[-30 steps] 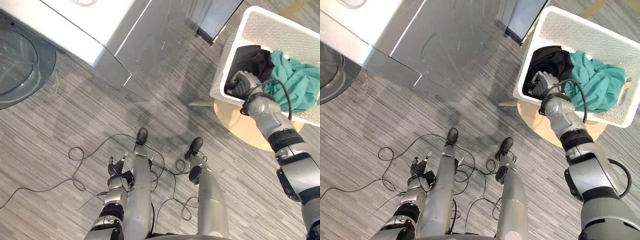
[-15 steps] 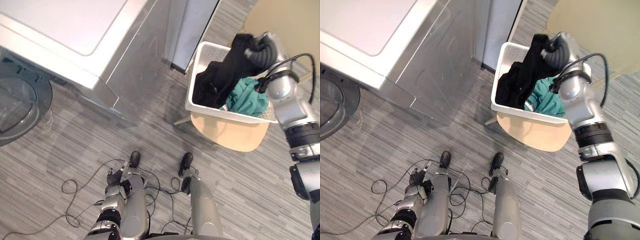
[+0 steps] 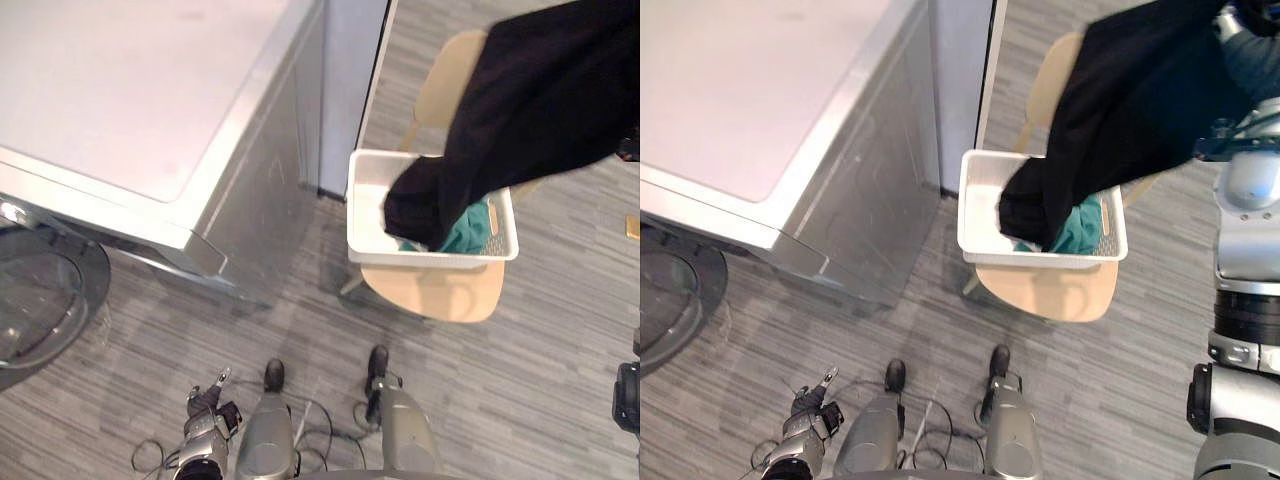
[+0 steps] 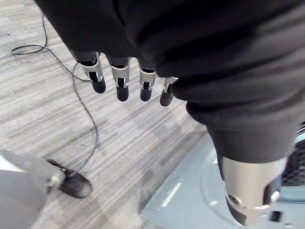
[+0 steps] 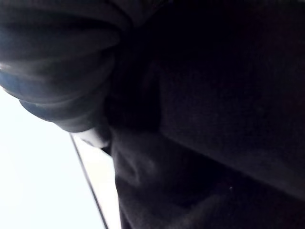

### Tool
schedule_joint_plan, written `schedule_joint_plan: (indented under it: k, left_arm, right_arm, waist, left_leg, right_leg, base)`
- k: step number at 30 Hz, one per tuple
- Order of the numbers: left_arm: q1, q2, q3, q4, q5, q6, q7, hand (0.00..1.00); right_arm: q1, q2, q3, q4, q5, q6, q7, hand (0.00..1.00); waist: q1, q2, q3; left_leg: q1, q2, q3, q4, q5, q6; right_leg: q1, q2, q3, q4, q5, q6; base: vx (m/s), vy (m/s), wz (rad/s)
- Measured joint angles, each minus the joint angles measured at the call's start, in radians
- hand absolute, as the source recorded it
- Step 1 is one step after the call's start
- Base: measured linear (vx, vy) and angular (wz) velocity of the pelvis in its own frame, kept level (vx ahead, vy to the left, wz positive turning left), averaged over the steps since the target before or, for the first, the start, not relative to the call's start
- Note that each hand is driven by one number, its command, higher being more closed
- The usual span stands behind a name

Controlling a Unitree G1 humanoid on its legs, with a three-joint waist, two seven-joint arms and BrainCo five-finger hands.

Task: Pick up the laundry basket with both hands and put the clothes into the washing machine.

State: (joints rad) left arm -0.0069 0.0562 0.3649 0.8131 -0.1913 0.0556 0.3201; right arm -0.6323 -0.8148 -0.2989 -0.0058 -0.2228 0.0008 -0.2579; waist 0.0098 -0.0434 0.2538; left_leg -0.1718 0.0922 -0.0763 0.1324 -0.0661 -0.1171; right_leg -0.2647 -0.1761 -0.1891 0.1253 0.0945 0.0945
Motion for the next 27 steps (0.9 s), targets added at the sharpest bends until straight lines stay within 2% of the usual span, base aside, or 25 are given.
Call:
schedule_joint_plan:
  k: [3, 6, 9, 12, 16, 20, 22, 24, 25, 26, 27]
  left_arm:
    - [0.066, -0.009, -0.016, -0.217, -0.035, -0.006, -0.014, 0.00]
    - [0.104, -0.013, -0.062, -0.482, -0.043, -0.043, -0.015, 0.00]
    - [0.143, -0.016, -0.069, -0.645, -0.041, -0.061, -0.004, 0.00]
    - [0.149, -0.016, -0.075, -0.800, -0.031, -0.058, 0.064, 0.00]
    - [0.149, -0.004, -0.085, -0.913, -0.031, -0.041, 0.128, 0.00]
    - [0.143, 0.071, -0.164, -0.925, -0.035, -0.041, 0.166, 0.00]
    - [0.114, 0.130, -0.223, -0.925, -0.034, -0.053, 0.161, 0.00]
    - [-0.086, 0.250, -0.384, -0.927, -0.041, -0.106, 0.066, 0.00]
    - [-0.158, 0.271, -0.426, -0.930, -0.041, -0.118, 0.042, 0.00]
    - [-0.284, 0.289, -0.497, -0.943, -0.041, -0.150, -0.001, 0.00]
    - [-0.354, 0.280, -0.534, -0.951, -0.041, -0.177, -0.026, 0.00]
  right_arm:
    - [0.015, 0.008, -0.037, -0.014, 0.033, -0.016, -0.026, 1.00]
    - [0.061, 0.039, -0.089, -0.065, 0.067, -0.047, -0.041, 1.00]
    - [0.100, 0.063, -0.097, -0.090, 0.083, -0.066, -0.053, 1.00]
    - [0.104, 0.069, -0.087, -0.091, 0.099, -0.066, -0.053, 1.00]
    - [0.104, 0.070, -0.055, -0.092, 0.099, -0.068, -0.050, 1.00]
    - [0.099, 0.052, -0.004, -0.067, 0.108, -0.074, -0.046, 1.00]
    - [0.060, 0.035, 0.044, -0.019, 0.118, -0.075, -0.043, 1.00]
    - [-0.028, 0.021, 0.124, 0.045, 0.141, -0.074, -0.036, 1.00]
    - [-0.054, 0.021, 0.144, 0.055, 0.143, -0.074, -0.033, 1.00]
    - [-0.101, 0.021, 0.181, 0.061, 0.143, -0.075, -0.028, 1.00]
    - [-0.129, 0.021, 0.202, 0.061, 0.144, -0.082, -0.028, 1.00]
  waist:
    - [0.001, 0.008, -0.066]
    - [0.002, 0.014, -0.118]
    - [0.003, 0.023, -0.159]
    - [0.010, 0.030, -0.173]
    - [0.013, 0.022, -0.185]
    - [0.029, 0.022, -0.233]
    - [0.038, 0.022, -0.237]
    - [0.049, 0.019, -0.241]
    - [0.045, 0.018, -0.245]
    - [0.026, 0.020, -0.261]
    - [0.020, 0.032, -0.278]
  left_leg:
    - [0.053, -0.001, 0.010, -0.031, 0.000, 0.000]
    - [0.113, -0.003, 0.036, -0.059, -0.001, 0.003]
    - [0.150, -0.005, 0.068, -0.065, -0.008, 0.011]
    - [0.174, -0.004, 0.108, -0.065, -0.017, 0.019]
    - [0.178, -0.004, 0.141, -0.061, -0.028, 0.015]
    - [0.186, 0.000, 0.161, -0.044, -0.031, 0.009]
    - [0.187, -0.001, 0.160, -0.021, -0.039, 0.009]
    - [0.177, -0.005, 0.163, 0.004, -0.052, 0.013]
    - [0.172, -0.007, 0.166, 0.007, -0.053, 0.013]
    - [0.164, -0.008, 0.171, 0.002, -0.052, 0.014]
    - [0.160, 0.008, 0.176, -0.023, -0.049, 0.019]
  right_leg:
    - [0.044, 0.001, 0.011, -0.029, 0.002, 0.003]
    - [0.089, 0.002, 0.027, -0.054, 0.004, 0.010]
    - [0.108, 0.003, 0.057, -0.066, 0.010, 0.018]
    - [0.134, 0.009, 0.083, -0.107, 0.035, 0.022]
    - [0.139, 0.017, 0.116, -0.148, 0.061, 0.022]
    - [0.147, 0.021, 0.140, -0.153, 0.075, 0.023]
    - [0.159, 0.020, 0.142, -0.150, 0.074, 0.021]
    - [0.160, 0.019, 0.170, -0.150, 0.073, 0.022]
    - [0.157, 0.019, 0.175, -0.155, 0.071, 0.025]
    - [0.156, 0.021, 0.192, -0.176, 0.043, 0.061]
    - [0.152, 0.029, 0.204, -0.182, 0.029, 0.077]
  base:
    - [0.11, 0.038, -0.12]
    - [0.06, 0.026, -0.20]
    - [0.02, 0.029, -0.30]
    - [-0.05, 0.021, -0.26]
    - [-0.09, 0.007, -0.28]
    - [-0.03, 0.004, -0.11]
    - [-0.07, 0.017, 0.01]
    - [-0.15, 0.018, -0.05]
    - [-0.12, 0.016, -0.15]
    - [-0.07, 0.009, -0.25]
    - [-0.06, -0.008, -0.31]
